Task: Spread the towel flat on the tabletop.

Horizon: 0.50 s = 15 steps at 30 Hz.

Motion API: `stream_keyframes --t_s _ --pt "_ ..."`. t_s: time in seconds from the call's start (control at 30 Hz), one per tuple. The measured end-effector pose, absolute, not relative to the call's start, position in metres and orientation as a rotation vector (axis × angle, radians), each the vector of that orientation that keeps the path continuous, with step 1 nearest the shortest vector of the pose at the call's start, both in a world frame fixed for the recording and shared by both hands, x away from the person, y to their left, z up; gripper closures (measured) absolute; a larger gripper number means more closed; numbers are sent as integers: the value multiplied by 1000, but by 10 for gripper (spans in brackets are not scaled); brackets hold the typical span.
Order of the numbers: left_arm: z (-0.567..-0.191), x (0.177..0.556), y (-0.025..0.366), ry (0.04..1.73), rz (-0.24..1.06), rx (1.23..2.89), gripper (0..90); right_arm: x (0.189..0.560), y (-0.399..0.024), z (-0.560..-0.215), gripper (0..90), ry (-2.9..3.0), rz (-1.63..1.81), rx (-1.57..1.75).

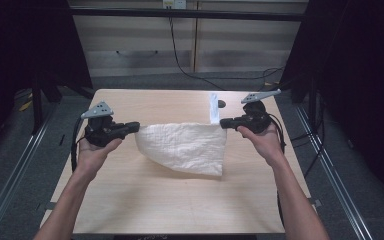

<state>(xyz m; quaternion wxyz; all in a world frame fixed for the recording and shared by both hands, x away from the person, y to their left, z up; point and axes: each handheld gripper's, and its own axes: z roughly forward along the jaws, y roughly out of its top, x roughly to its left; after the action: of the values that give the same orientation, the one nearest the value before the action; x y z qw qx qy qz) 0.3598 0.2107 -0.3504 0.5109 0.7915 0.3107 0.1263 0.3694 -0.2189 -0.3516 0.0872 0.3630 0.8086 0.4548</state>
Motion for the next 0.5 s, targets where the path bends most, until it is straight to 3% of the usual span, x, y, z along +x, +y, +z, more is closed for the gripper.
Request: stream_keyframes --t_s 0.5 --pt "-297 404 217 799 353 1816 878 404 -216 -277 883 2320 1399 1032"
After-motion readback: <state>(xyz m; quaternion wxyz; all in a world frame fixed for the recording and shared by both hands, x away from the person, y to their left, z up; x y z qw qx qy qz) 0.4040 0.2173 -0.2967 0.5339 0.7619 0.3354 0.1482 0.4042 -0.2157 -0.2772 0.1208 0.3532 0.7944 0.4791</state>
